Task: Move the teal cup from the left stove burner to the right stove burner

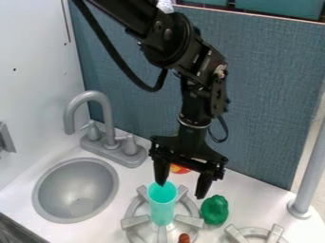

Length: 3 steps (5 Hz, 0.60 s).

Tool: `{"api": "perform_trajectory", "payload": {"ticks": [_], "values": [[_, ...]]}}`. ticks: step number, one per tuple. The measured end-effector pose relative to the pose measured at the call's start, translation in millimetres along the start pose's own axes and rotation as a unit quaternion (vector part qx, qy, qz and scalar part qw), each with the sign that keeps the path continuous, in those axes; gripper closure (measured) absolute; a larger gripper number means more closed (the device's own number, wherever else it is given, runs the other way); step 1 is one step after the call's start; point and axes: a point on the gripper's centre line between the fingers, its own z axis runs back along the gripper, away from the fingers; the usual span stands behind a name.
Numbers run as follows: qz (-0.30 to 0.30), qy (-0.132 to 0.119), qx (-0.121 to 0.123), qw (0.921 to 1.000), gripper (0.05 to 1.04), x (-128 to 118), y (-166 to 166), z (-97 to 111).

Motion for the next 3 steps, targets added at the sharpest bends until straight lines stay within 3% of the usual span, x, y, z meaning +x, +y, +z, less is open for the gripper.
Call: {"api": "perform_trajectory", "payload": {"ticks": [1, 3], "values": [[0.0, 0.015, 0.006, 0.9999, 0.083, -2.7, 0.1, -9.5], [-0.015, -0.032, 0.024, 0.9991, 0.083, 23.6, 13.7, -34.6]]}}
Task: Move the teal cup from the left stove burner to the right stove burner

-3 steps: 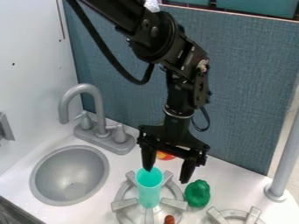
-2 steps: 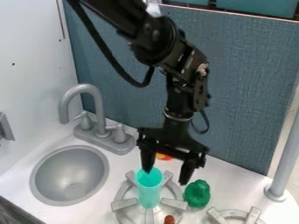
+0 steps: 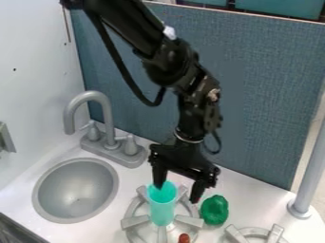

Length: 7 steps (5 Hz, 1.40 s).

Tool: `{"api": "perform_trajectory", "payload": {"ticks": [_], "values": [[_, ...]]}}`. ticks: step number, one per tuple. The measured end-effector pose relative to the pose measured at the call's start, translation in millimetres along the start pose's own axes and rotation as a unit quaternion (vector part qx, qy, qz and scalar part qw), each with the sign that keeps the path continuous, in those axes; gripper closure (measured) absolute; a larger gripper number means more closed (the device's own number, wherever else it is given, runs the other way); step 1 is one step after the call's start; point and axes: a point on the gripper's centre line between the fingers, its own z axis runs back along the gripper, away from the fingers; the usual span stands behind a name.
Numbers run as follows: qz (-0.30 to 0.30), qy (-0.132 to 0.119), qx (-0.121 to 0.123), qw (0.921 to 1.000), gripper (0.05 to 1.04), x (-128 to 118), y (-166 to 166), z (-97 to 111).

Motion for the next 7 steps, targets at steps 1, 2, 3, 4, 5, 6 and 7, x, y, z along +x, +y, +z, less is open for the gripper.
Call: {"api": "perform_trajectory", "payload": {"ticks": [1, 2, 3, 4, 5, 6, 7], "values": [[0.003, 0.025, 0.029, 0.9992, 0.083, 8.4, 6.3, -13.3], [0.001, 0.034, 0.036, 0.9988, 0.083, 14.1, 6.9, -21.1], [0.003, 0.02, 0.008, 0.9998, 0.083, 22.1, 8.8, -25.3], [-0.004, 0.028, 0.002, 0.9996, 0.083, 21.4, 5.6, -35.4], [-0.006, 0.038, 0.001, 0.9993, 0.138, 21.3, 3.0, -47.6], [-0.002, 0.044, -0.007, 0.999, 0.42, 20.1, -0.5, -55.7], [-0.001, 0.05, -0.004, 0.9987, 0.713, 19.3, 0.5, -55.0]]}}
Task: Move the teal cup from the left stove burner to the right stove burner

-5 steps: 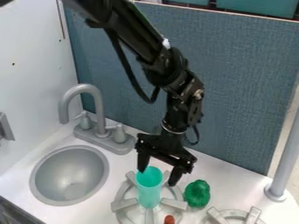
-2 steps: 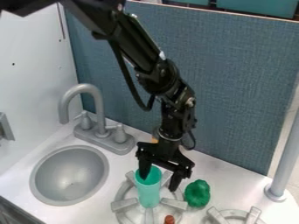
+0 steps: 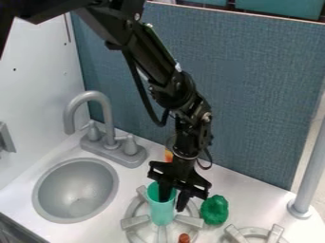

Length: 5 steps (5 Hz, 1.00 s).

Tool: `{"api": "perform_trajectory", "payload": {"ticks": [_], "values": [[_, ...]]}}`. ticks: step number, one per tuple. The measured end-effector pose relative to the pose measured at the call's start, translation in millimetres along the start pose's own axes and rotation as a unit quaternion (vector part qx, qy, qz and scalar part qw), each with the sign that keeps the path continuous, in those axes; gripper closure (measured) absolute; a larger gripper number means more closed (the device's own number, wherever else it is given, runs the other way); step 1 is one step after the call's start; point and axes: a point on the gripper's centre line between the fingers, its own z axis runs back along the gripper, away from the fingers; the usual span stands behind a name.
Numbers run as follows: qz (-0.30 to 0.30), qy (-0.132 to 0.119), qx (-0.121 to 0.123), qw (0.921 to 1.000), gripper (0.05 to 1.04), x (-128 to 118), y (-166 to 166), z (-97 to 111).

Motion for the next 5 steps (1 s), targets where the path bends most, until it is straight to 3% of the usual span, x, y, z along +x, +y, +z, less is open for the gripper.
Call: {"api": "perform_trajectory", "payload": {"ticks": [1, 2, 3, 4, 5], "values": [[-0.008, 0.008, 0.007, 0.9999, 0.918, 1.0, 2.1, 3.5], [-0.009, 0.021, 0.011, 0.9997, 0.989, -2.3, 3.4, 12.5], [0.002, -0.029, -0.003, 0.9996, 0.992, -10.8, -1.8, 56.8], [-0.051, -0.072, -0.039, 0.9953, 0.992, -29.6, -37.3, 76.5], [-0.111, -0.096, -0.065, 0.987, 0.992, -33.8, -70.6, 82.3]]}}
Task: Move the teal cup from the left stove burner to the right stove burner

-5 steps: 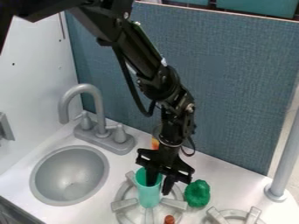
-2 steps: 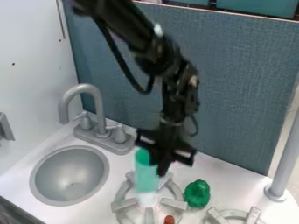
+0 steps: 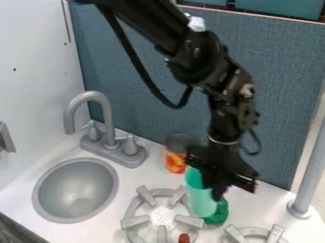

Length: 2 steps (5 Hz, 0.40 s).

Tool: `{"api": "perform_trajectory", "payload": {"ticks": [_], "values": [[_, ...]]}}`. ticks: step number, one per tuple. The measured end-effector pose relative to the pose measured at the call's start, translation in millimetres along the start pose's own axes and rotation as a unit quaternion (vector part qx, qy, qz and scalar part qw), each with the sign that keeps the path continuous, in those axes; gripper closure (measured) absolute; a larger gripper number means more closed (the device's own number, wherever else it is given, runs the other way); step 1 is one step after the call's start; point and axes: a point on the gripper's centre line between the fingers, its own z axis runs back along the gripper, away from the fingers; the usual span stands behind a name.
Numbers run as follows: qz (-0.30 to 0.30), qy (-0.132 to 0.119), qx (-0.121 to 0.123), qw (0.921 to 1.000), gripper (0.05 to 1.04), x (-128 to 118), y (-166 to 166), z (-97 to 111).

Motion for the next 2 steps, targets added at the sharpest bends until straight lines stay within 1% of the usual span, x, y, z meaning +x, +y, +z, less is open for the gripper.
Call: {"api": "perform_trajectory", "payload": {"ticks": [1, 2], "values": [[-0.059, 0.0, -0.009, 0.9982, 0.992, 6.6, -36.9, -14.3], [-0.109, 0.002, -0.011, 0.994, 0.992, 12.0, -68.8, -26.4]]}}
